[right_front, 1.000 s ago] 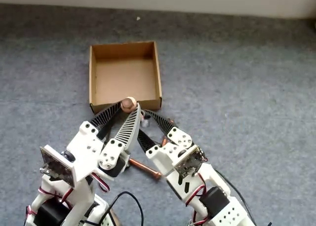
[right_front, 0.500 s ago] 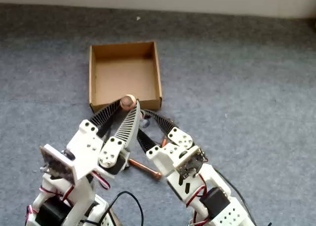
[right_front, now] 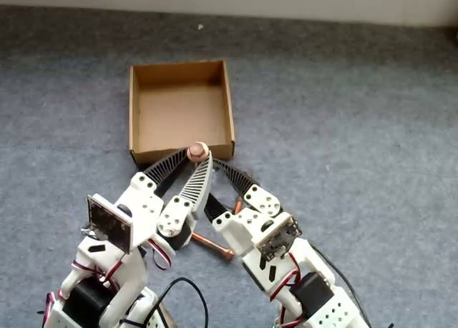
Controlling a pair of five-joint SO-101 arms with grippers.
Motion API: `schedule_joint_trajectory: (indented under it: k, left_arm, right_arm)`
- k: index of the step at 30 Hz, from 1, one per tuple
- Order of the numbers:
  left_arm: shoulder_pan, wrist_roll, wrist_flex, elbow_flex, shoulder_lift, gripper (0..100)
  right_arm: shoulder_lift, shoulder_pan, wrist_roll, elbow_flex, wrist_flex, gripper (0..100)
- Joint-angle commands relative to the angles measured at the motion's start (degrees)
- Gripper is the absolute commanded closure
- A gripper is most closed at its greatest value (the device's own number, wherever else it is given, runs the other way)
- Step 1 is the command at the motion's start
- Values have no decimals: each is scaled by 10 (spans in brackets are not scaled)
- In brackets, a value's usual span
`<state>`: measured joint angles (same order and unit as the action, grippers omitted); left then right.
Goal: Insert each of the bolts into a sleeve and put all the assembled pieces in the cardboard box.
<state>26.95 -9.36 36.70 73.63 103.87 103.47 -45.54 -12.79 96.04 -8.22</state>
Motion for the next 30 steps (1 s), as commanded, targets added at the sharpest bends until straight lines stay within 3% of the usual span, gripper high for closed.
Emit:
schedule_joint_trajectory:
  k: [1, 5, 11, 16, 21, 30]
  left_arm:
    - [-10, 7, -4, 21, 3, 994]
    - [-14, 9, -5, 40, 3, 993]
    - [0, 75, -6, 73, 2, 992]
    - [18, 121, -4, 98, 2, 894]
    - [15, 121, 3, 97, 2, 863]
    - [12, 121, 162, 7, 2, 776]
  right_arm:
    - [18, -1, -3, 87, 7, 993]
    - [18, 13, -2, 87, 15, 993]
    - [18, 53, -1, 87, 15, 993]
    - [18, 64, -1, 87, 15, 993]
    - [18, 64, -1, 87, 12, 993]
    - [15, 65, -1, 87, 9, 993]
